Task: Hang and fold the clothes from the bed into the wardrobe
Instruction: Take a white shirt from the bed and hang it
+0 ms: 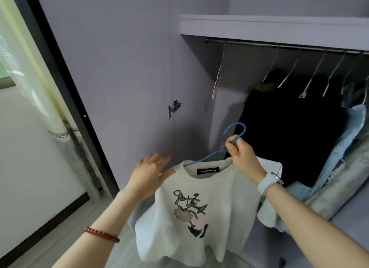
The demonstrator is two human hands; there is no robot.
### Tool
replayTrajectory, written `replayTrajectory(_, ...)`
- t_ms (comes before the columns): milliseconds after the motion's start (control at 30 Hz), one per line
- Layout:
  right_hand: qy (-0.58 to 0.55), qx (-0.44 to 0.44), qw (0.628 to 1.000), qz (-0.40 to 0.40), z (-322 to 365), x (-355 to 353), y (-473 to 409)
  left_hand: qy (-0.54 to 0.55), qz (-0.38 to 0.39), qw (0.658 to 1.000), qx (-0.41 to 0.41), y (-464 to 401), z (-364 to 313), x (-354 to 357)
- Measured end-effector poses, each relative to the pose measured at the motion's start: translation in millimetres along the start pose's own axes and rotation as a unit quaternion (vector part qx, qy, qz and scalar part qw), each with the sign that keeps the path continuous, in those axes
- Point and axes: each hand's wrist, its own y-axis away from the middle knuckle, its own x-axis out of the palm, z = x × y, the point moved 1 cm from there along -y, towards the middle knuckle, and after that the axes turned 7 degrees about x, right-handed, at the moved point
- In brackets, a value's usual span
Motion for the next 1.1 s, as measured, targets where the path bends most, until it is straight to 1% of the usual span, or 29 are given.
replayTrajectory(33, -0.003, -0.001, 1.000, -0.006, 2.9, 1.0, 0.2, -0.009, -0.019, 1.000, 0.020, 1.3, -5.5, 10.1)
replayTrajectory(67, -0.003, -0.003, 1.000, -0.010, 5.9, 1.1, 0.5, 0.004, -0.044, 0.999, 0.021, 1.8, -8.6, 14.7)
replayTrajectory(133, 0.007, -0.003, 1.000, -0.012, 10.3, -1.8, 0.6, -0.011, -0.077, 0.996, 0.036, -3.3, -14.9, 14.8)
replayTrajectory(233, 0.022, -0.008, 1.000, -0.016, 14.1, -4.1, 1.1, -0.042, -0.091, 0.994, 0.036, -10.7, -17.4, 13.8)
replayTrajectory(300, 0.022, -0.015, 0.999, -0.026, 13.6, -3.9, 1.8, 0.000, -0.069, 0.997, 0.036, -15.2, -22.7, 17.2)
replayTrajectory(333, 0.025, -0.020, 0.999, -0.031, 13.3, -3.2, 3.0, 0.025, -0.072, 0.997, 0.026, -18.1, -25.3, 22.2)
replayTrajectory(400, 0.026, -0.026, 0.999, -0.039, 14.3, -4.1, 3.5, 0.037, -0.088, 0.995, 0.018, -24.5, -30.5, 26.7)
replayTrajectory(467, -0.002, -0.012, 0.999, -0.031, 13.3, -7.7, 6.5, 0.041, -0.101, 0.994, 0.029, -29.3, -33.3, 23.6)
replayTrajectory(533, -0.006, -0.009, 1.000, -0.019, 5.0, -15.6, 11.7, 0.044, -0.142, 0.989, 0.025, -33.8, -26.6, 20.2)
replayTrajectory(567, 0.023, -0.009, 1.000, -0.018, -3.3, -20.4, 14.7, 0.057, -0.159, 0.985, 0.023, -35.2, -21.3, 19.8)
replayTrajectory(633, 0.126, -0.002, 0.992, -0.024, -27.0, -30.2, 21.5, 0.086, -0.188, 0.978, 0.015, -38.3, -11.2, 17.8)
replayTrajectory(667, 0.170, 0.015, 0.985, -0.032, -38.6, -36.0, 25.6, 0.085, -0.196, 0.977, 0.022, -40.6, -6.2, 18.5)
replayTrajectory(733, 0.222, 0.049, 0.973, -0.037, -54.7, -47.6, 31.9, 0.076, -0.202, 0.976, 0.033, -47.0, 2.5, 21.1)
replayTrajectory(800, 0.268, 0.051, 0.962, -0.028, -65.7, -55.1, 34.3, 0.083, -0.189, 0.978, 0.026, -55.9, 14.7, 23.3)
replayTrajectory(933, 0.313, 0.065, 0.947, -0.022, -70.6, -71.4, 36.2, 0.120, -0.142, 0.983, -0.005, -86.6, 27.2, 25.6)
replayTrajectory(1000, 0.340, 0.061, 0.938, -0.022, -63.1, -80.1, 40.2, 0.131, -0.124, 0.984, -0.004, -107.4, 25.0, 25.1)
replayTrajectory(1100, 0.392, 0.042, 0.919, -0.010, -42.0, -85.4, 50.3, 0.112, -0.109, 0.988, -0.010, -137.2, 21.9, 25.0)
